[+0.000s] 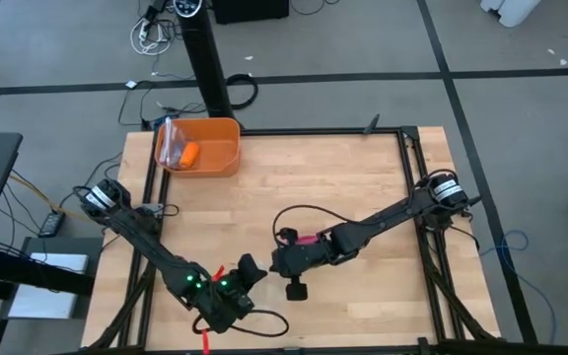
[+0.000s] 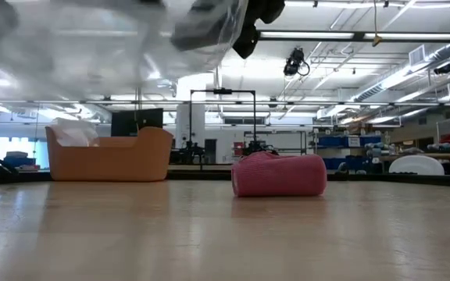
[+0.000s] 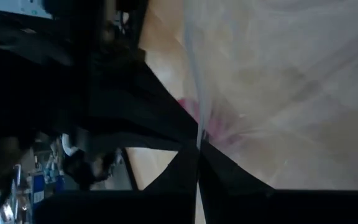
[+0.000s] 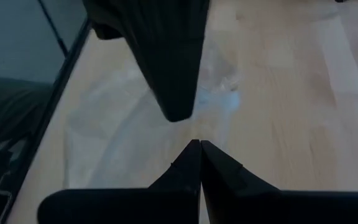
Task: Roll bandage
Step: Open the transparent zip bag
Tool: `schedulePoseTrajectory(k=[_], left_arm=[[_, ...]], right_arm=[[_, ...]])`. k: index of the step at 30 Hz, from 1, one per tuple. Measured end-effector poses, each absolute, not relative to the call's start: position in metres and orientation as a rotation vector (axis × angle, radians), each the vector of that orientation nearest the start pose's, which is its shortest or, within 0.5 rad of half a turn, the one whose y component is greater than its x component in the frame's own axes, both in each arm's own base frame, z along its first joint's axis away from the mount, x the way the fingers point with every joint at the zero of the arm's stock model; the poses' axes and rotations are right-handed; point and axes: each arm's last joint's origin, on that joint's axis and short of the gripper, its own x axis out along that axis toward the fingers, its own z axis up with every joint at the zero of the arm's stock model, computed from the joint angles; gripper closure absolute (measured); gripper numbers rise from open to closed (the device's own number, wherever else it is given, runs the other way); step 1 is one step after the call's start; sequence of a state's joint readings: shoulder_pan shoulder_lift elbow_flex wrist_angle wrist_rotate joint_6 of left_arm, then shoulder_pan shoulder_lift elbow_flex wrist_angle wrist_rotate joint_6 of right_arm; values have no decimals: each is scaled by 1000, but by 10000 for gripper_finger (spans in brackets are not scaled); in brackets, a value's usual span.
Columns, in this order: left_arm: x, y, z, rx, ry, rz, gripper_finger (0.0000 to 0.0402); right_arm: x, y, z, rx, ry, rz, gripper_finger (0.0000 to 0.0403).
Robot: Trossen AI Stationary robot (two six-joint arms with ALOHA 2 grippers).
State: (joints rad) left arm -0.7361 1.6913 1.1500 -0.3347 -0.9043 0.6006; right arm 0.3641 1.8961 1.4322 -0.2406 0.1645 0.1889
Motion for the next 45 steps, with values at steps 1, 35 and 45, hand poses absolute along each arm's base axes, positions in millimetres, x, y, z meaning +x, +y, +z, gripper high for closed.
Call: schedulePoseTrajectory(k=[1, 35, 45], left_arm=[[274, -217, 228, 1221, 642, -28, 392], [270, -223, 238, 1174, 635, 21, 392], [266, -224, 234, 1115, 659, 28, 392]], right_arm=[[398, 147, 235, -6, 694, 135, 394], [399, 156, 217, -78, 718, 27, 401], [397, 155, 218, -64, 714, -44, 399]])
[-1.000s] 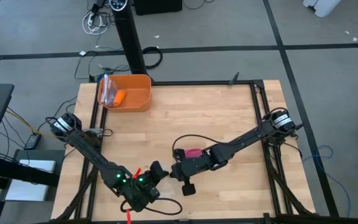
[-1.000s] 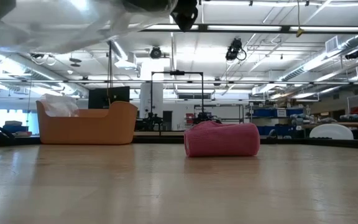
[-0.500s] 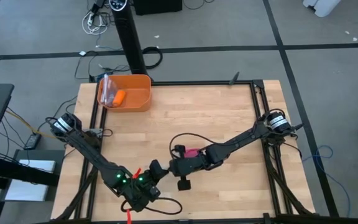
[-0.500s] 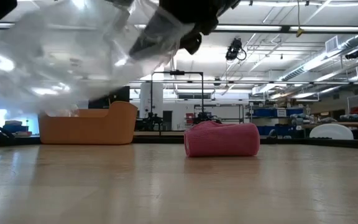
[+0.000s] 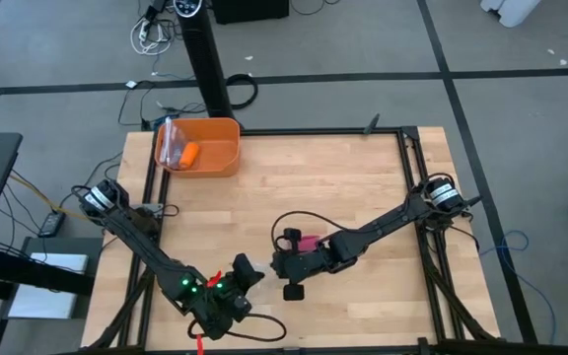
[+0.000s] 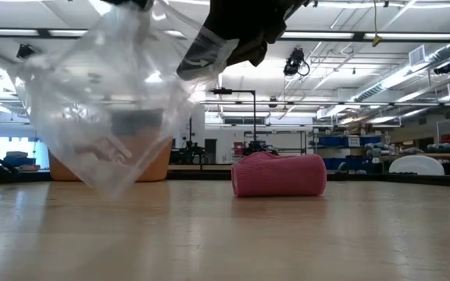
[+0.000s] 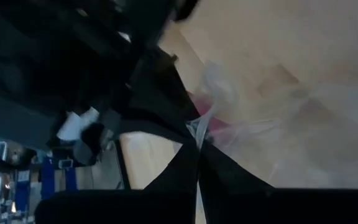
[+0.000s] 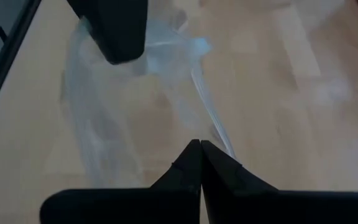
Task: Roll bandage
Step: Open the transparent zip bag, then put the pink bandage into the transparent zip bag
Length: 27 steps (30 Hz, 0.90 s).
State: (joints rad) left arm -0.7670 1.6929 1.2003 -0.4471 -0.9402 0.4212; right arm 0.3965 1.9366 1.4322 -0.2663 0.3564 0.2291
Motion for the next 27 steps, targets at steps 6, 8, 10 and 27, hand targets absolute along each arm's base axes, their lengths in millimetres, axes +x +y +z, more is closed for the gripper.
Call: schedulePoseTrajectory(k=[6, 8, 10, 27], left_arm=[[259, -217, 217, 1040, 694, 73, 392], [258, -216, 211, 994, 685, 106, 392], [256, -214, 205, 964, 667, 142, 393], [258, -208, 206, 1283, 622, 342, 399]], right_arm=[[395, 154, 221, -63, 712, -74, 388], [393, 153, 224, -74, 710, -94, 383], [392, 153, 228, -74, 696, -104, 379], [351, 149, 293, -107, 598, -184, 328]])
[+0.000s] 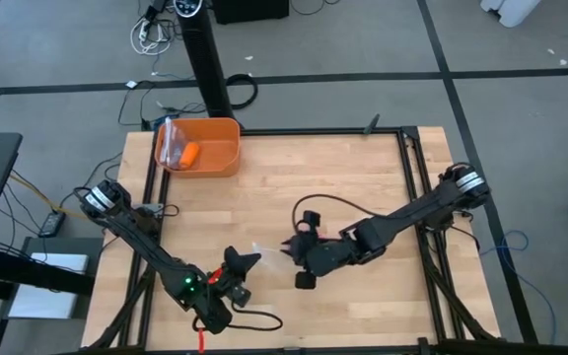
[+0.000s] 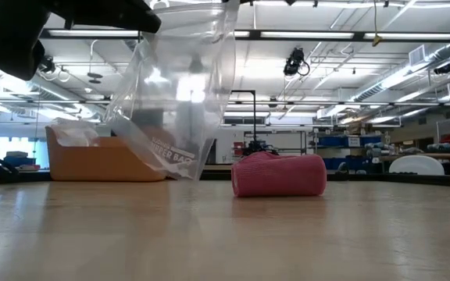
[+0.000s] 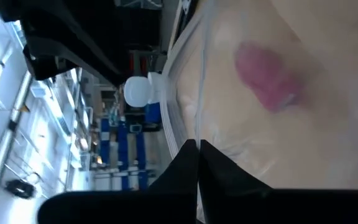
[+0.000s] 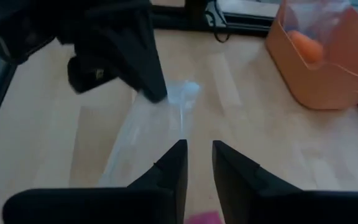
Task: Roll bandage
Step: Put the pink bandage into the transparent zip bag
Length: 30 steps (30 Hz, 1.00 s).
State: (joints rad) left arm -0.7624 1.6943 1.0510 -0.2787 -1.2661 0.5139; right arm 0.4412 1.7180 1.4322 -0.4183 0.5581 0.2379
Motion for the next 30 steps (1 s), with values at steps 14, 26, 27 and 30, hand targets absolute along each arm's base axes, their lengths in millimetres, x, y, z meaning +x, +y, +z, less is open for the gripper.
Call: schedulePoseTrajectory(k=[14, 26, 27, 30], left_arm=[[255, -205, 203, 1394, 672, 332, 397], [251, -202, 198, 1317, 702, 287, 395], [251, -201, 198, 1314, 701, 288, 395], [251, -201, 198, 1305, 701, 292, 395]], right_arm=[[312, 139, 215, -212, 962, -235, 209], [301, 98, 149, -174, 955, -271, 93], [301, 95, 146, -152, 956, -257, 92], [302, 93, 142, -100, 922, -214, 101]])
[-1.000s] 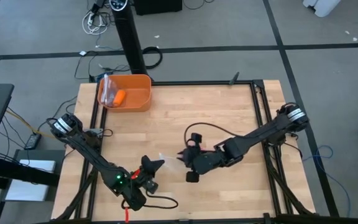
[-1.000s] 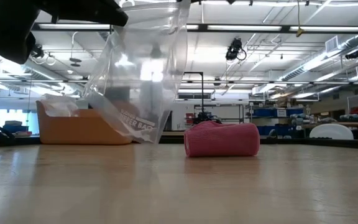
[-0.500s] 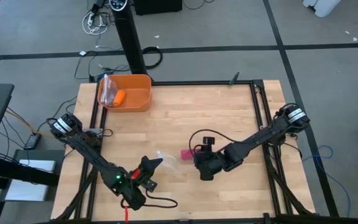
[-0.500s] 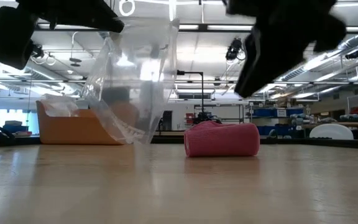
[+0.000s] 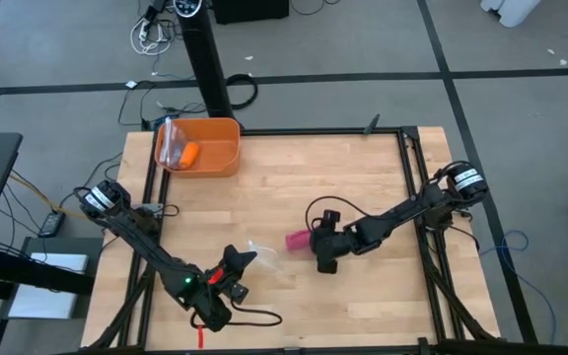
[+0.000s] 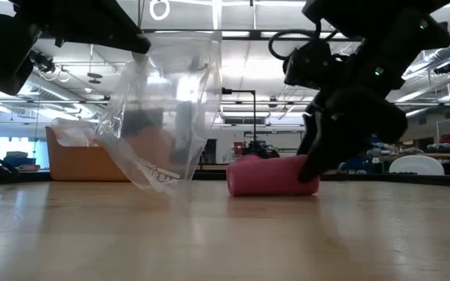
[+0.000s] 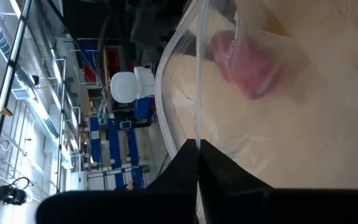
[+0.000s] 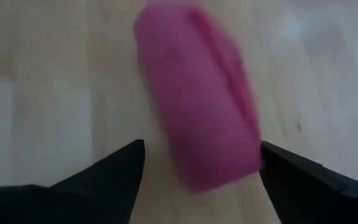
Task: Roll bandage
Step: Put the pink bandage into the transparent zip bag
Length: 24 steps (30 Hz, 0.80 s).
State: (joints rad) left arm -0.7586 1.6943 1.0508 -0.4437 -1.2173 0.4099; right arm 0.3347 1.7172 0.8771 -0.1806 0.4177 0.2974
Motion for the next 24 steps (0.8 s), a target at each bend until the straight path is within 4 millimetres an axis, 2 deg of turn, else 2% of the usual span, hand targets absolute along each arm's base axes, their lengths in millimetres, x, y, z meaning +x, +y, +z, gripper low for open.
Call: schedulePoseTrajectory(k=[2, 4, 10, 12, 15, 19, 24], left_arm=[[252, -200, 197, 1301, 707, 288, 395], [253, -199, 197, 1284, 713, 274, 395], [255, -196, 196, 1257, 728, 259, 395], [256, -196, 195, 1225, 735, 234, 395], [259, -193, 193, 1146, 755, 189, 396], [263, -189, 191, 1040, 794, 132, 397], [268, -182, 189, 934, 835, 80, 398]], right_arm=[[305, 94, 143, -75, 886, -197, 123], [305, 93, 142, -67, 882, -186, 164], [307, 98, 145, -40, 865, -125, 358], [308, 104, 151, -25, 869, -103, 358], [307, 113, 170, -6, 874, -96, 357], [301, 126, 207, -50, 864, -149, 355], [298, 142, 261, -92, 768, -151, 355]])
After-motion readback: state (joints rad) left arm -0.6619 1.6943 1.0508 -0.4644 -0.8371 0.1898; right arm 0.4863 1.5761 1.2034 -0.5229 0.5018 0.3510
